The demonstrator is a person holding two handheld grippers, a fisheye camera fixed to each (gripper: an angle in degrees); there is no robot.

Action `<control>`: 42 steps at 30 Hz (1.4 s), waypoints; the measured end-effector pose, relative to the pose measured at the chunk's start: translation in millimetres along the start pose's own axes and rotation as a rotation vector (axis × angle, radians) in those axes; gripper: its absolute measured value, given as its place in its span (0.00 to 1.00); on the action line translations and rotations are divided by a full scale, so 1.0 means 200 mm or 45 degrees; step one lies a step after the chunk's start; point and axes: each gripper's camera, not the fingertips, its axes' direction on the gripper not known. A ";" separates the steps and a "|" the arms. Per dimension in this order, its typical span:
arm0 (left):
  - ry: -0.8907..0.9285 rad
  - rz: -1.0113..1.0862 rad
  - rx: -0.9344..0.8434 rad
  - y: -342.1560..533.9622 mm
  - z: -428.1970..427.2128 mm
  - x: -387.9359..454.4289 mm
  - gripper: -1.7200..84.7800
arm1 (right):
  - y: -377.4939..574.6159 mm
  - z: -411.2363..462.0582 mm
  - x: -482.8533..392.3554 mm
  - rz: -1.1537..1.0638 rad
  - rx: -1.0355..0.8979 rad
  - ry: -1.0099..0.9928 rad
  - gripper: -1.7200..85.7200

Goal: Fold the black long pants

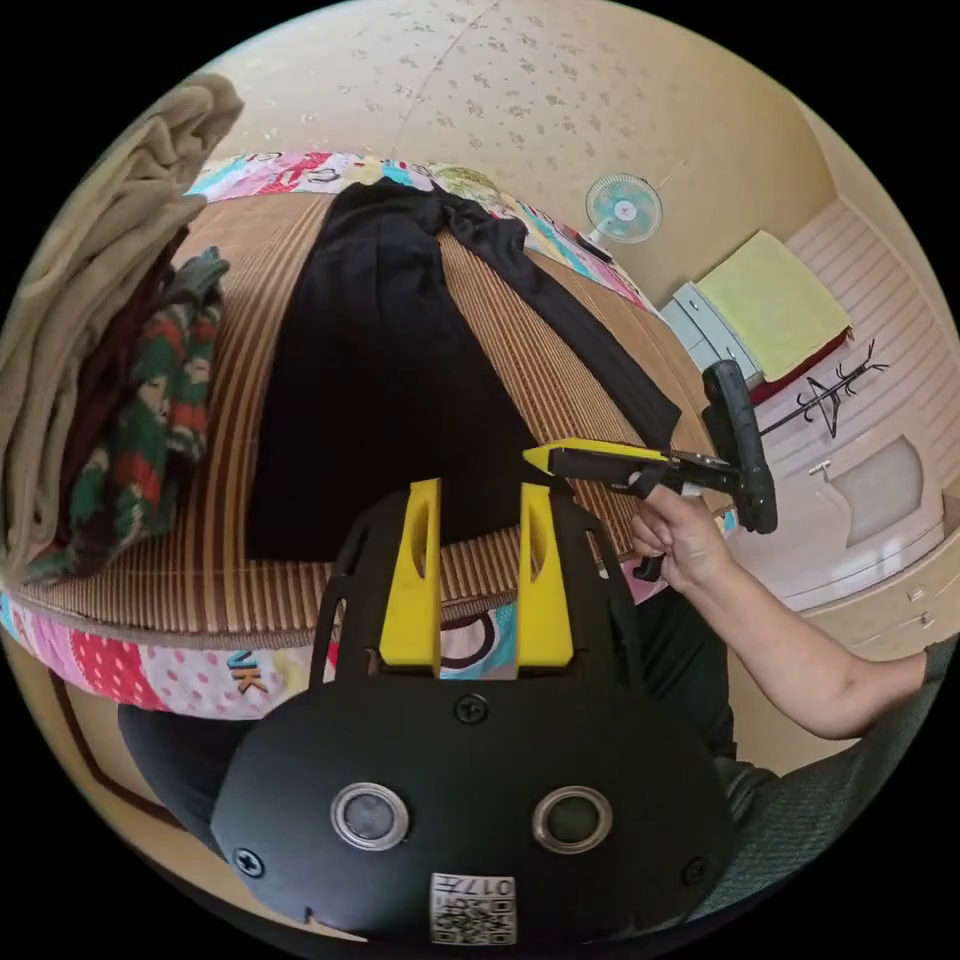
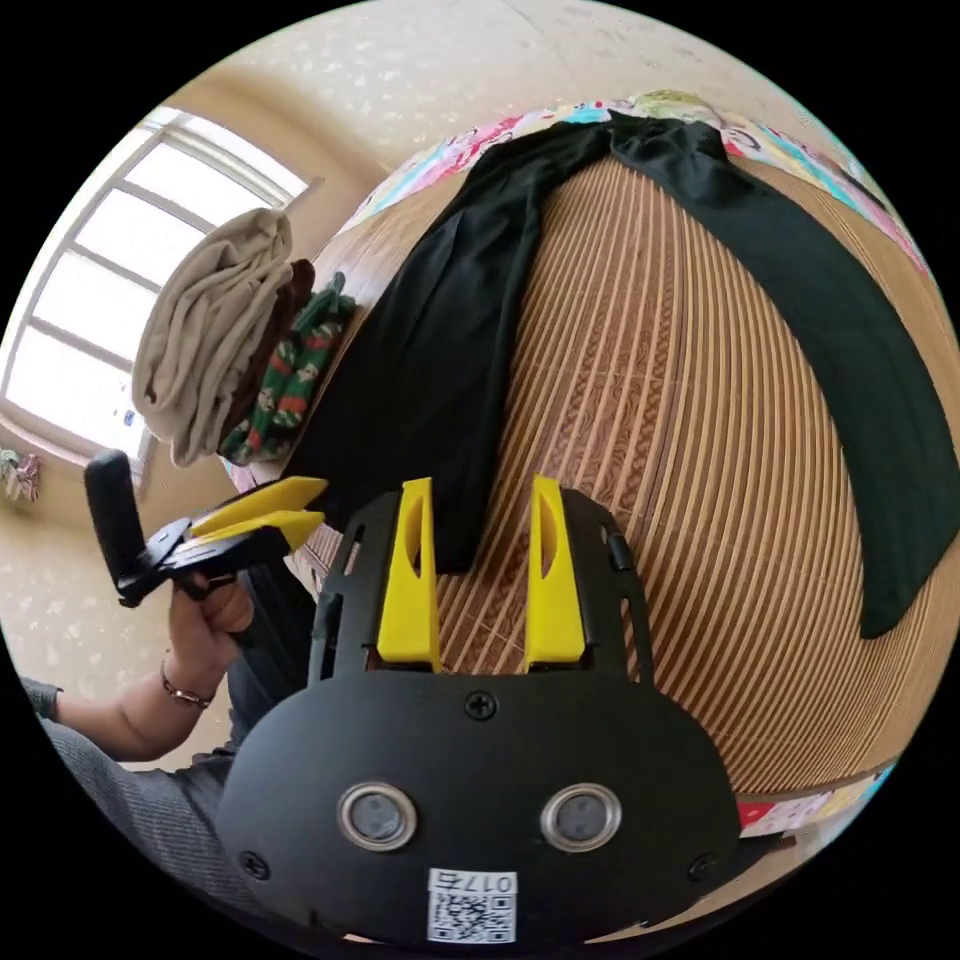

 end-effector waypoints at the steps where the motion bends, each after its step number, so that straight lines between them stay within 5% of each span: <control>1: -0.055 -0.031 0.051 0.00 -0.10 -0.06 0.16 | 0.02 -0.01 -0.03 -0.032 0.029 0.049 0.11; 6: -0.242 -0.153 -0.054 -0.07 -0.23 -0.36 0.14 | 0.21 -0.12 -0.11 -0.146 -0.064 0.177 0.06; 11: -0.094 -0.095 -0.101 0.07 -0.26 -0.43 0.08 | 0.58 -0.33 -0.06 -0.094 0.071 0.281 0.06; 17: -0.106 -0.109 -0.088 0.16 -0.42 -0.38 0.11 | 0.64 -0.88 0.46 0.146 0.320 0.330 0.15; 22: -0.087 -0.170 -0.067 0.15 -0.54 -0.46 0.11 | 0.37 -1.01 0.83 0.140 0.122 0.630 0.16; 24: -0.104 -0.201 -0.004 0.17 -0.63 -0.47 0.11 | 0.32 -0.93 0.91 0.067 -0.096 0.574 0.12; 29: -0.072 -0.221 0.074 0.25 -0.84 -0.46 0.11 | 0.54 -1.06 0.76 0.164 0.000 0.508 0.06; 36: -0.032 0.004 0.049 0.18 -0.97 -0.31 0.11 | 1.13 -1.16 0.18 -0.068 0.208 0.287 0.06; 42: -0.076 0.080 0.022 -0.12 -0.89 -0.21 0.15 | 1.16 -1.56 0.29 -0.144 0.362 0.169 0.10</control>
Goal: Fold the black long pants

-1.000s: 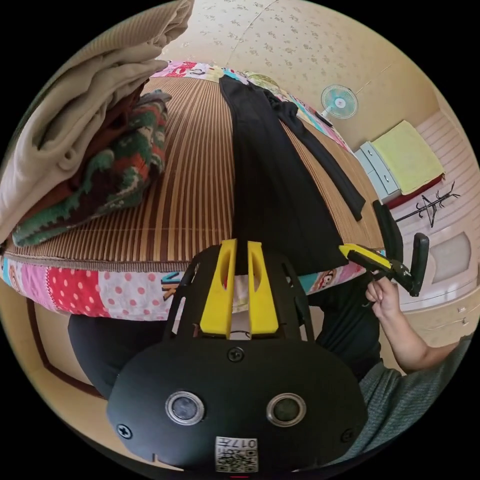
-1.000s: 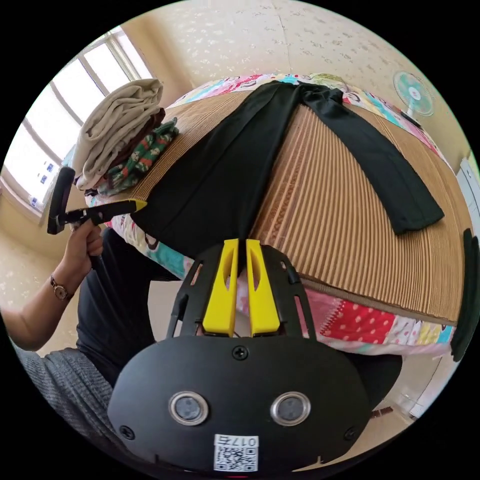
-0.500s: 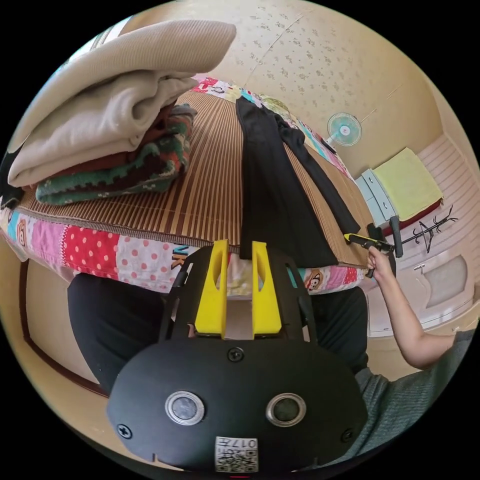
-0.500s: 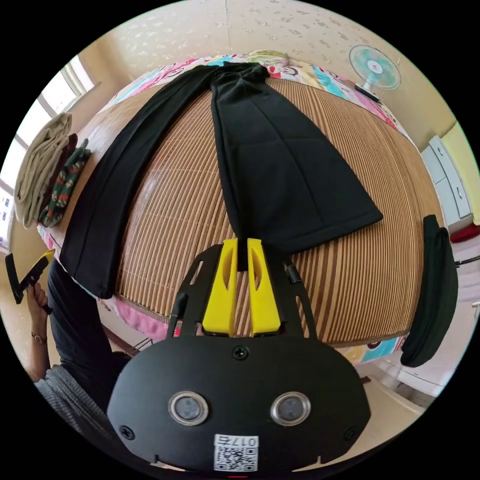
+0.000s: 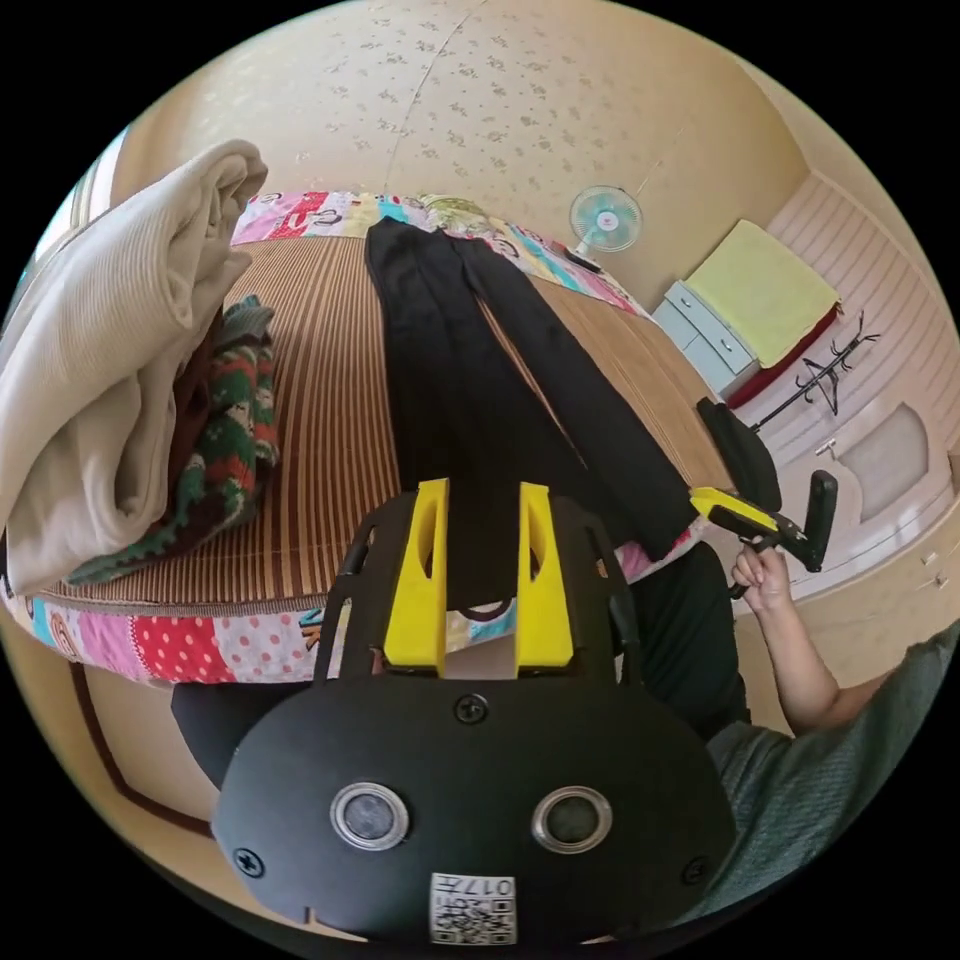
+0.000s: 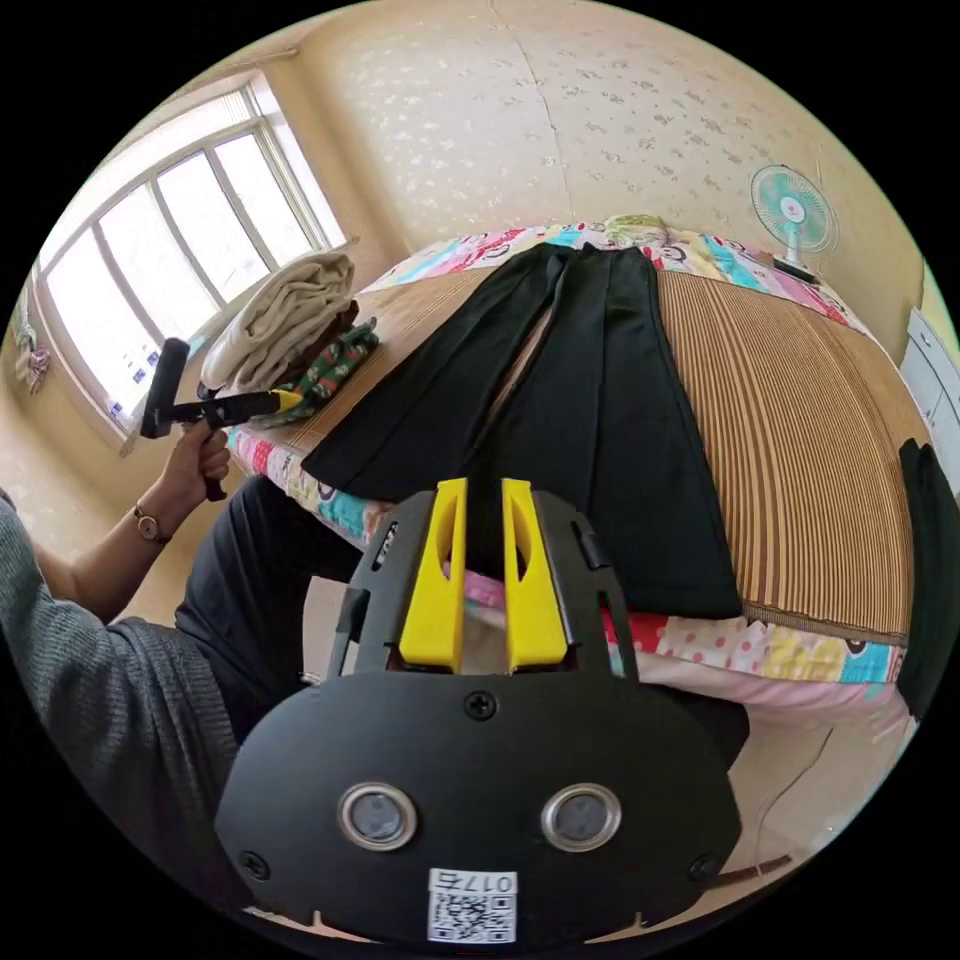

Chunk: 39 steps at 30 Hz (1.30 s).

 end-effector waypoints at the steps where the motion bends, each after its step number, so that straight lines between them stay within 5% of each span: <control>1: -0.051 -0.048 -0.032 -0.04 0.04 -0.02 0.17 | -0.03 -0.03 0.03 0.014 0.006 -0.026 0.11; 5: -0.157 -0.175 -0.159 0.00 0.19 -0.09 0.17 | -0.23 -0.04 0.03 -0.017 -0.046 -0.186 0.13; 12: -0.339 -0.122 -0.262 0.14 0.28 -0.08 0.13 | -0.46 0.31 -0.33 -0.158 -0.380 -0.083 0.12; 14: -0.277 -0.049 -0.318 0.14 0.28 -0.08 0.05 | -0.48 0.42 -0.37 -0.126 -0.522 -0.002 0.09; 23: -0.144 0.170 -0.498 0.43 -0.01 -0.10 0.04 | -0.36 0.18 -0.59 -0.130 -0.534 -0.092 0.04; 29: 0.069 -0.030 -0.254 0.61 -0.31 -0.25 0.10 | -0.24 -0.19 -0.43 0.132 -0.328 -0.280 0.09; 35: 0.099 -0.198 -0.046 0.63 -0.47 -0.35 0.10 | -0.18 -0.64 0.26 0.670 0.012 0.074 0.16; 39: -0.005 -0.156 0.082 0.57 -0.57 -0.22 0.10 | -0.29 -0.65 0.33 0.613 -0.231 0.344 0.16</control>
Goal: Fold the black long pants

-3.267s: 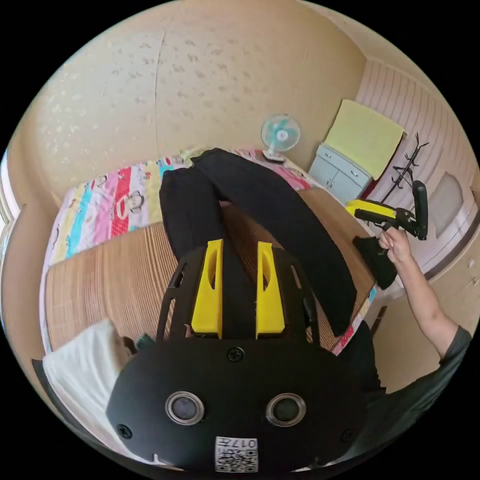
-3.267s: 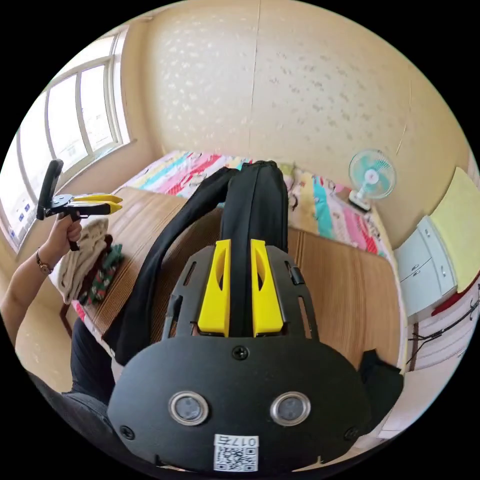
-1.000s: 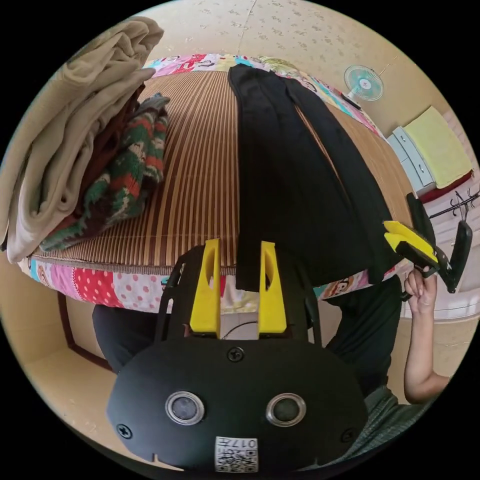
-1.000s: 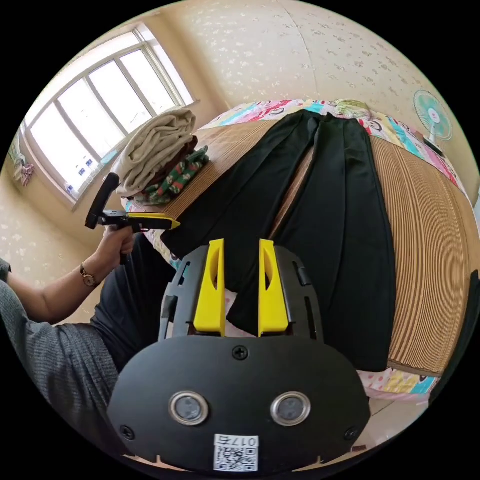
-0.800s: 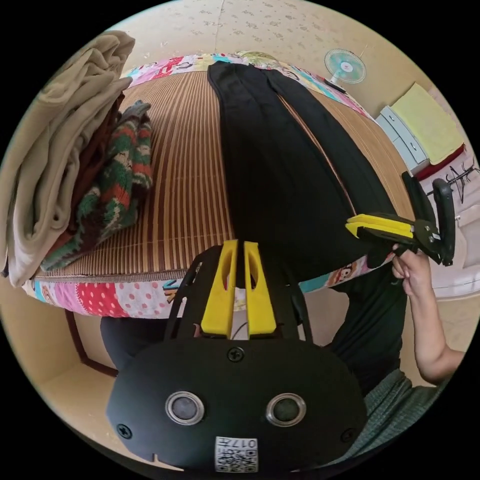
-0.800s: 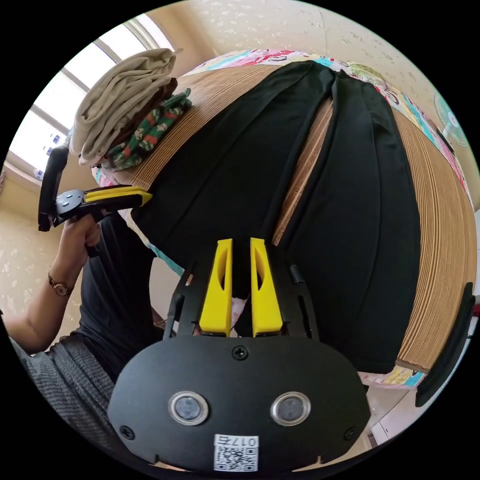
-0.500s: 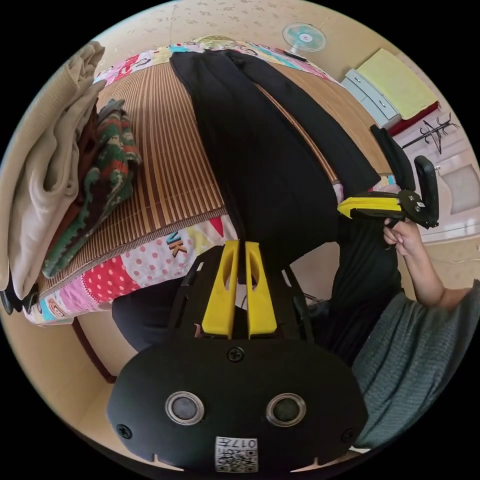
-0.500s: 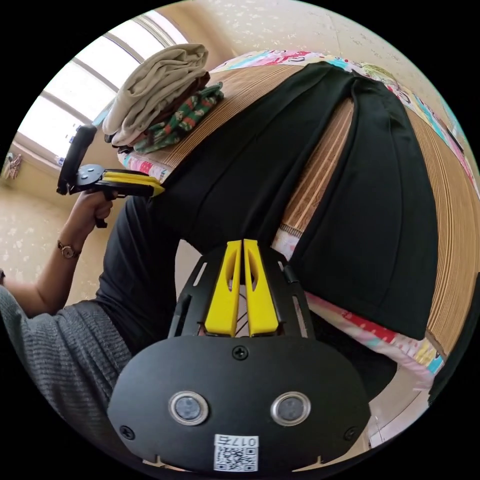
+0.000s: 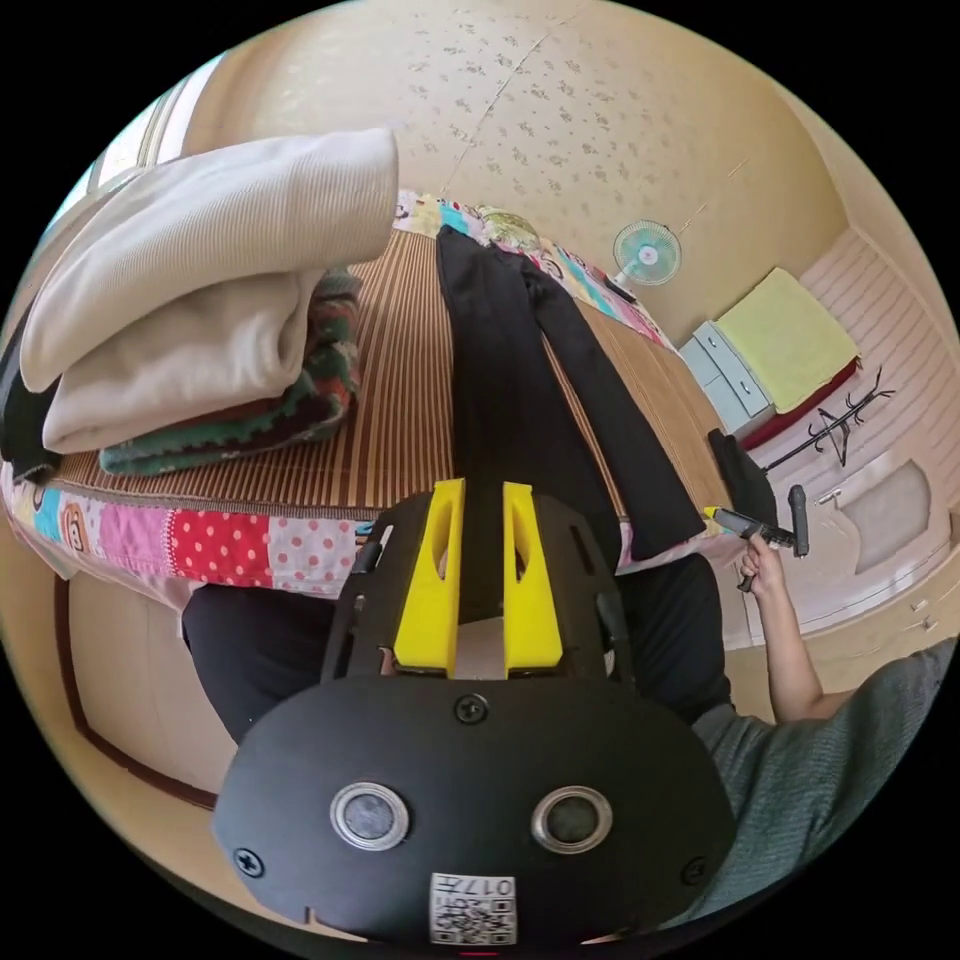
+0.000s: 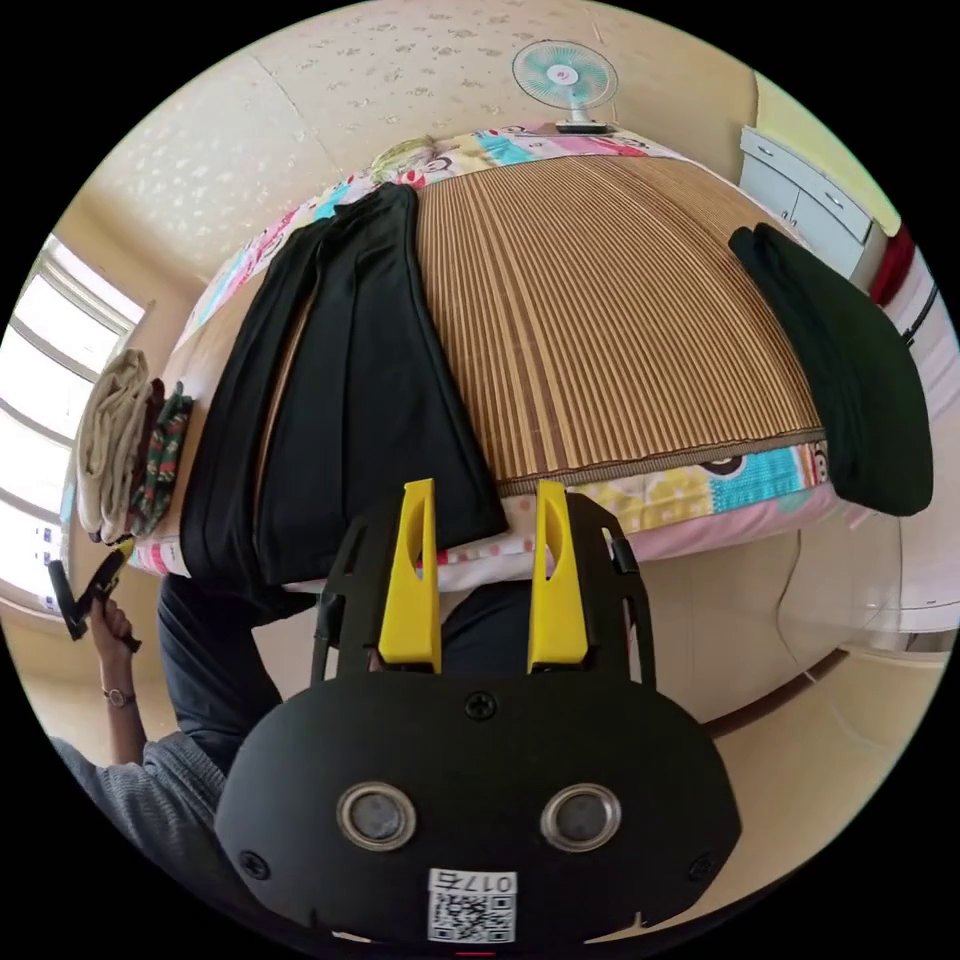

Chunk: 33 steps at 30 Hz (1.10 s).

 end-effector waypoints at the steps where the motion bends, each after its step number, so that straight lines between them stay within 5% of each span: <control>1: 0.001 0.020 0.037 -0.02 -0.02 0.05 0.10 | 0.00 0.01 -0.01 -0.014 -0.003 0.020 0.15; 8: 0.060 0.082 0.066 -0.05 -0.11 0.25 0.15 | 0.14 -0.02 -0.12 -0.074 -0.016 -0.039 0.07; 15: 0.291 0.042 -0.031 -0.02 -0.19 0.28 0.16 | 0.44 -0.77 -0.05 -0.083 0.384 -0.603 0.04; 20: 0.540 0.036 -0.232 -0.05 0.00 0.43 0.18 | 0.39 -0.70 0.08 -0.008 0.164 -0.430 0.04; 28: 0.795 0.084 -0.368 -0.42 0.09 0.85 0.27 | 0.43 -0.78 -0.28 -0.393 0.198 -0.801 0.04; 33: 0.573 0.174 -0.584 -0.53 0.27 0.95 0.27 | 0.42 -0.64 -0.55 -0.579 0.063 -0.842 0.05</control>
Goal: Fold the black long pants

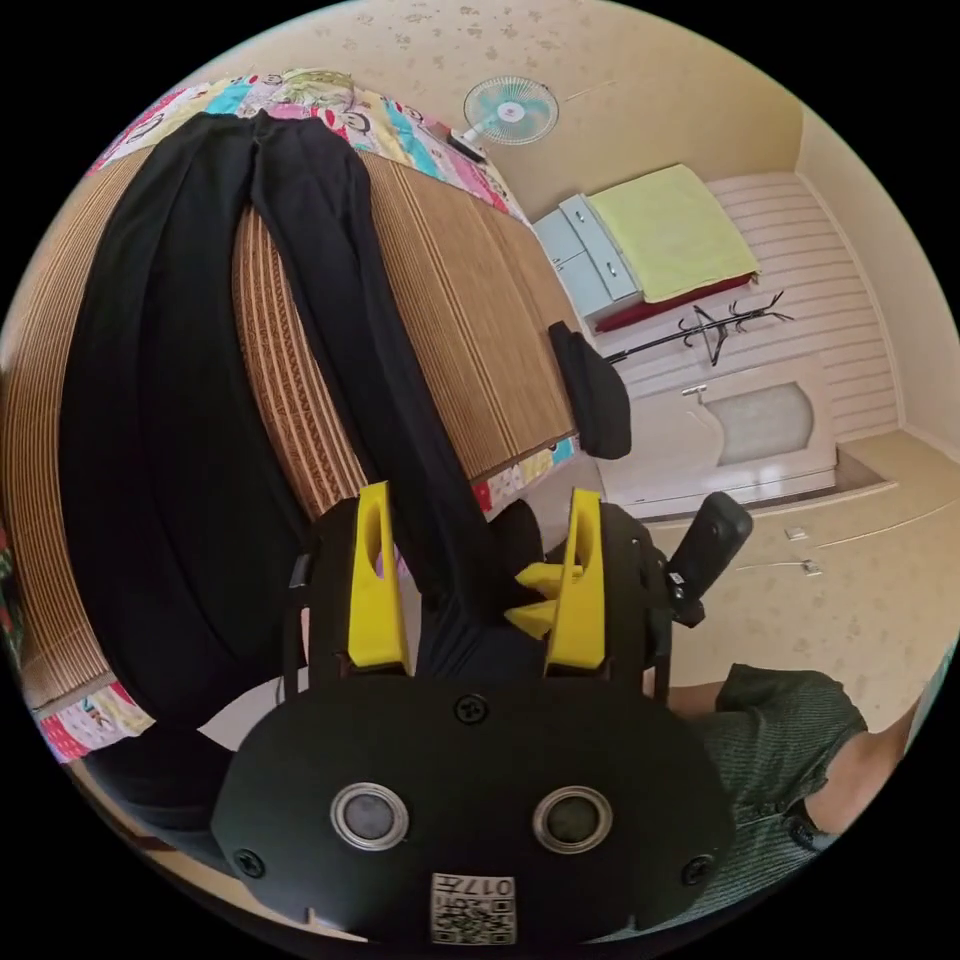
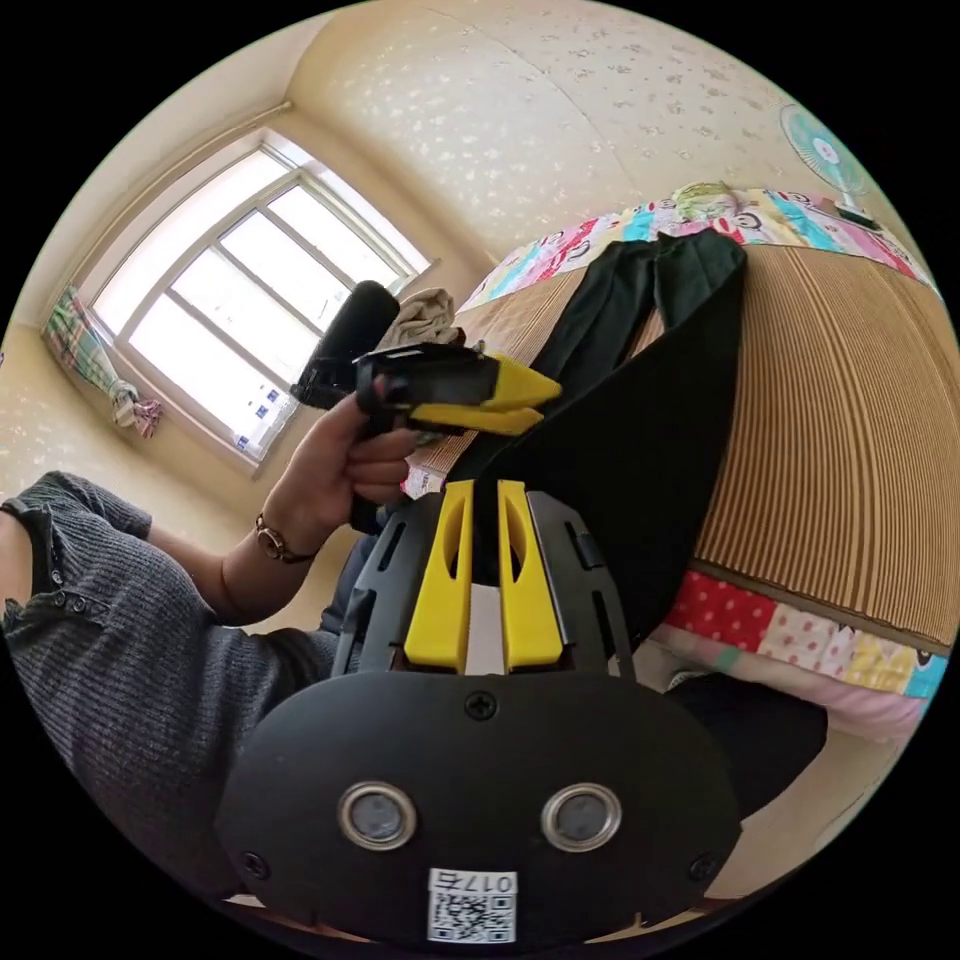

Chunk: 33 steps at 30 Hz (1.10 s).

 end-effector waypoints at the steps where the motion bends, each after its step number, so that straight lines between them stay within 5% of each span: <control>1: -0.019 0.009 -0.032 0.00 0.03 -0.02 0.25 | -0.01 0.02 0.00 -0.008 -0.017 -0.012 0.05; 2: 0.006 0.041 -0.033 0.01 0.04 -0.04 0.14 | -0.02 0.06 -0.01 -0.021 -0.049 -0.036 0.05; 5: -0.020 0.080 0.018 0.08 0.01 -0.12 0.04 | -0.06 0.10 0.02 -0.089 -0.142 -0.112 0.06; 8: -0.117 0.096 0.011 0.14 -0.01 -0.17 0.03 | -0.15 0.08 0.18 -0.164 -0.283 -0.186 0.08; 14: -0.120 0.145 -0.030 0.20 0.05 -0.25 0.02 | -0.57 -0.06 1.00 0.187 -0.048 -0.011 0.11; 20: -0.049 0.118 -0.059 0.16 0.05 -0.43 0.02 | -1.33 0.25 2.02 0.474 0.039 -0.013 0.16; 26: 0.052 0.085 -0.121 0.05 0.02 -0.65 0.02 | -1.89 0.58 2.54 0.761 0.446 -0.115 0.19; 31: 0.116 0.105 -0.080 0.02 -0.05 -0.69 0.02 | -2.24 0.88 2.62 0.768 0.391 0.112 0.13; 33: 0.155 0.110 -0.058 0.01 -0.09 -0.69 0.01 | -2.39 1.00 2.54 0.718 0.241 0.448 0.08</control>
